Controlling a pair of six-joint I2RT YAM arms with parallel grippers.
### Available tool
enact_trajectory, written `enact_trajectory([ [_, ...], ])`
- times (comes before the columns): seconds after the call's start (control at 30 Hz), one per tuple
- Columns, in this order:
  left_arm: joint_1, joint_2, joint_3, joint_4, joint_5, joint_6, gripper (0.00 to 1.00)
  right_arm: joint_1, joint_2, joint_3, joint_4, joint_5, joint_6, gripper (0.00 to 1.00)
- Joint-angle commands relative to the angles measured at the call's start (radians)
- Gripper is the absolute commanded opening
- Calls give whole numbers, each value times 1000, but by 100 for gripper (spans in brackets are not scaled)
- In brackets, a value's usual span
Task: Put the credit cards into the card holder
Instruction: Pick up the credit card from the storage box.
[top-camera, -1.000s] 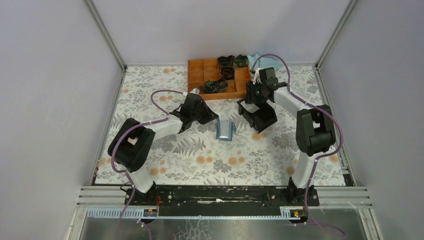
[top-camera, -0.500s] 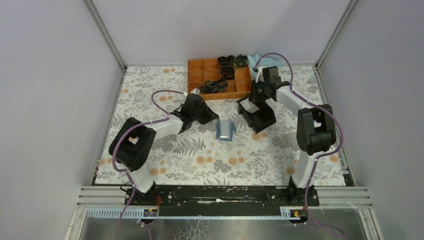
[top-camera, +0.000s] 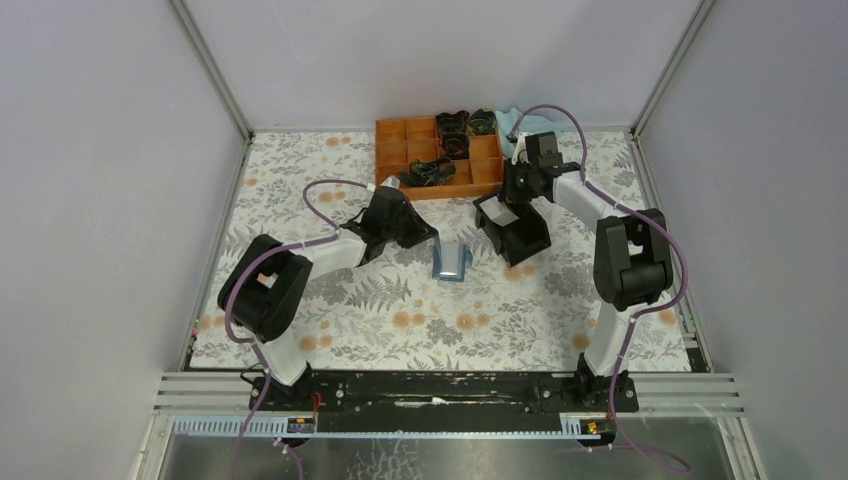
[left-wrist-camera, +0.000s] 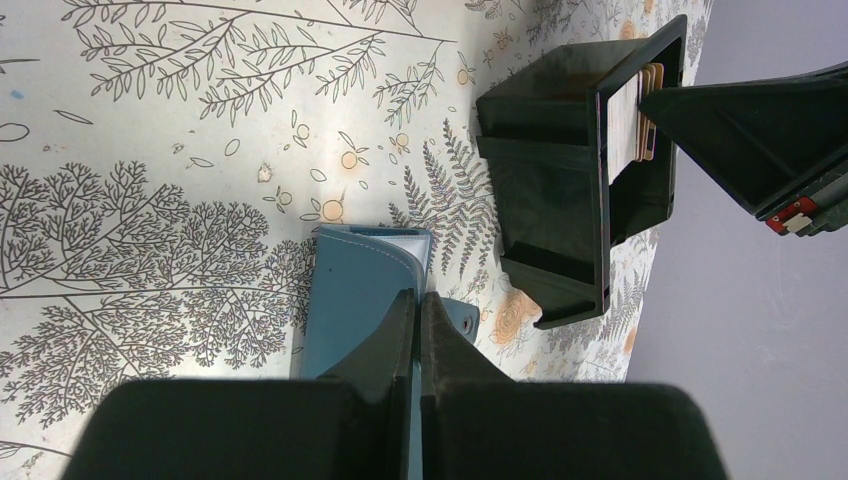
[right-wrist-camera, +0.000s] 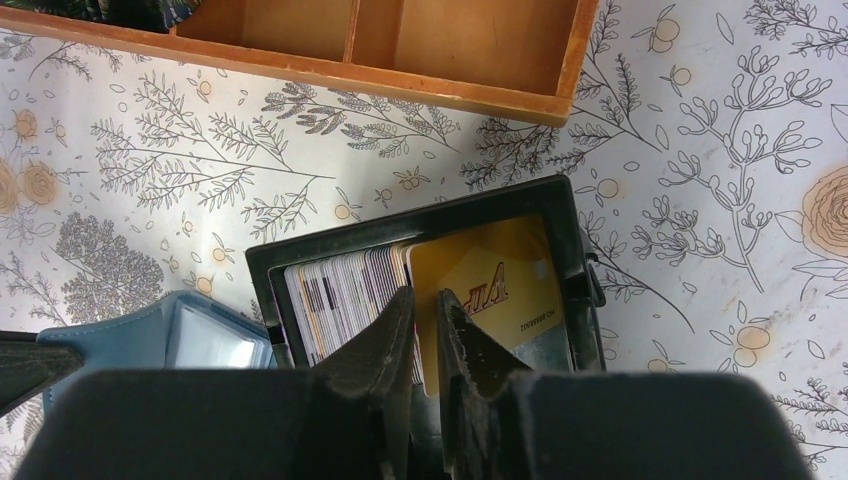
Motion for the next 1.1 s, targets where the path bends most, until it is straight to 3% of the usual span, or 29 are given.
enact_trajectory([
  [0.0, 5, 15, 30, 26, -13, 13, 0, 0, -58, 27, -20, -15, 22, 18],
  [1.07, 0, 5, 18, 24, -16, 11, 0, 1, -75, 10, -18, -53, 45, 23],
])
